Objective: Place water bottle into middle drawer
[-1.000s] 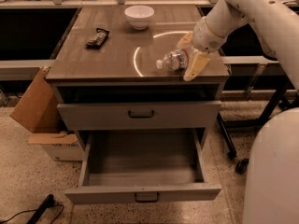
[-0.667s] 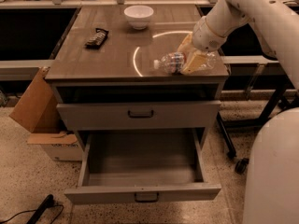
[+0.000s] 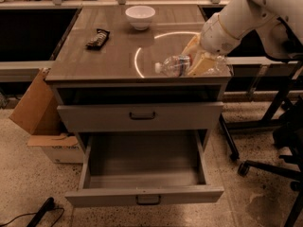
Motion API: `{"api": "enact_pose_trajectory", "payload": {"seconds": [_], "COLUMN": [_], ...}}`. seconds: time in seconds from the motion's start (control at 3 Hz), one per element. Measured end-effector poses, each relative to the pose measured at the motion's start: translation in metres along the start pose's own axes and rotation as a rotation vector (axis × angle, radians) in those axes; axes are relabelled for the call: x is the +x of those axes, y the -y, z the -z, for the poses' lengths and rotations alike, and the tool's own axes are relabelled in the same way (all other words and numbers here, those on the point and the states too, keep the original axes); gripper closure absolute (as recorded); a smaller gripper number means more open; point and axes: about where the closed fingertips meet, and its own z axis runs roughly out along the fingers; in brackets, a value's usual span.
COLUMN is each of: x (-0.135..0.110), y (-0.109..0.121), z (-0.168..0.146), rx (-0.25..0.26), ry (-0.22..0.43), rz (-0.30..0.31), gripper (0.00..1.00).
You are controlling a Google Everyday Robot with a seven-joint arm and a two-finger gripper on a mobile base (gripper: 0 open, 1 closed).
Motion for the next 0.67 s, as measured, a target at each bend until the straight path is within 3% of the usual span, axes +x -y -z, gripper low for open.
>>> {"api": "enact_pose_trajectory", "payload": {"seconds": [0.33,0.67], "x": [-0.023,-0.017], "y": [-0.047,-0.074], "z": [0.004,-0.016], "rx": [-0.008,-0.067], "ry": [0.084,0.090], "rz": [-0.064,-0.090], "gripper": [1.00,1.00]}}
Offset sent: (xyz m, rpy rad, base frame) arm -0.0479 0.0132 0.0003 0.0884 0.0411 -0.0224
